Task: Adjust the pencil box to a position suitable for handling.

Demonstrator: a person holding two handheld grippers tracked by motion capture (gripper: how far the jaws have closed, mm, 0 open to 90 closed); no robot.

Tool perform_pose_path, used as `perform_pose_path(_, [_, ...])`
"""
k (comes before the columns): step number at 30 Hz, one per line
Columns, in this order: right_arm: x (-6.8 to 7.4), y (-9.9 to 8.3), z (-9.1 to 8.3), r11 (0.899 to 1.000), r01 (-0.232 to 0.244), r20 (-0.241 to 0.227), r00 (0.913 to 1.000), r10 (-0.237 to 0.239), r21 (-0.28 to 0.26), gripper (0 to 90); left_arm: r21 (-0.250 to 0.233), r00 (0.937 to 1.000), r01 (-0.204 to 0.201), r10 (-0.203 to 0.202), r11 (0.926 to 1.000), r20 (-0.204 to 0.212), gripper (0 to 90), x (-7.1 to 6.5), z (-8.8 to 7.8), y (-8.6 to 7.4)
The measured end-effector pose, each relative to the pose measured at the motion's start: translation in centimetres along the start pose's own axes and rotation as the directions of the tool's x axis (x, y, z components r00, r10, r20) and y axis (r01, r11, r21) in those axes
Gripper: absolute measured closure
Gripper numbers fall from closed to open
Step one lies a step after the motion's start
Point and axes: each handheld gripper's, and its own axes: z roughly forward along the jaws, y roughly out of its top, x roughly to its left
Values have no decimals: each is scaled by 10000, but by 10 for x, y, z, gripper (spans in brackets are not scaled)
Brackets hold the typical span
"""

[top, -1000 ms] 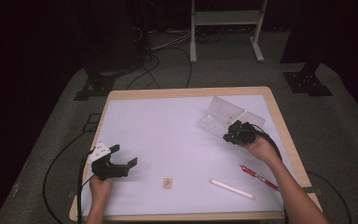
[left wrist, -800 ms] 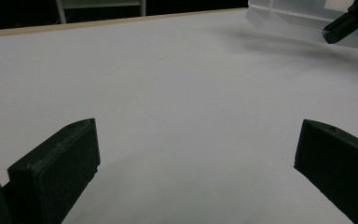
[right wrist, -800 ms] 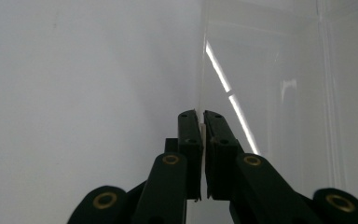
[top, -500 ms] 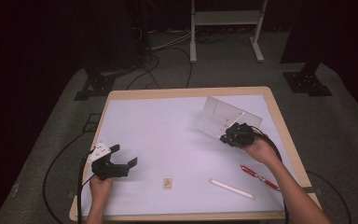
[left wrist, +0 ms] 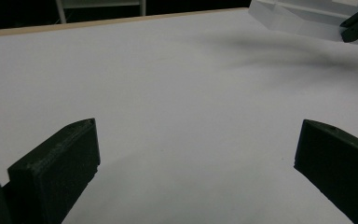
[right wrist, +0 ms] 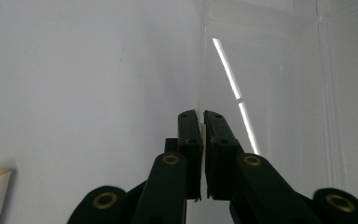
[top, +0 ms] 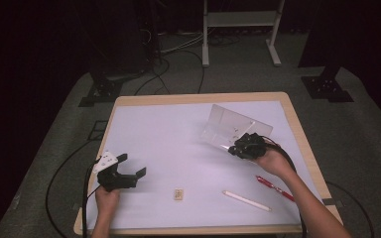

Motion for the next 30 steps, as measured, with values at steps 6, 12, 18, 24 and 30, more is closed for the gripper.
perform_pose_path(6, [8, 7, 3, 9994, 316, -201, 9993, -319, -134, 858, -7, 10000, 19, -19, 10000, 6, 0, 0, 0, 0])
perform_pose_path(12, [15, 13, 7, 9987, 487, -411, 9979, -493, -163, 857, -21, 10000, 30, -30, 10000, 15, 0, 0, 0, 0])
perform_pose_path(18, [22, 18, 14, 9973, 725, -624, 9954, -732, -136, 857, -33, 10000, 37, -37, 10000, 18, 0, 0, 0, 0])
perform_pose_path(24, [27, 23, 18, 9962, 860, -819, 9929, -868, -135, 857, -28, 10000, 44, -44, 10000, 10, 0, 0, 0, 0])
perform_pose_path(30, [33, 26, 23, 9947, 1017, -978, 9899, -1024, -120, 857, -39, 10000, 72, -72, 10000, 18, 0, 1, 0, 0])
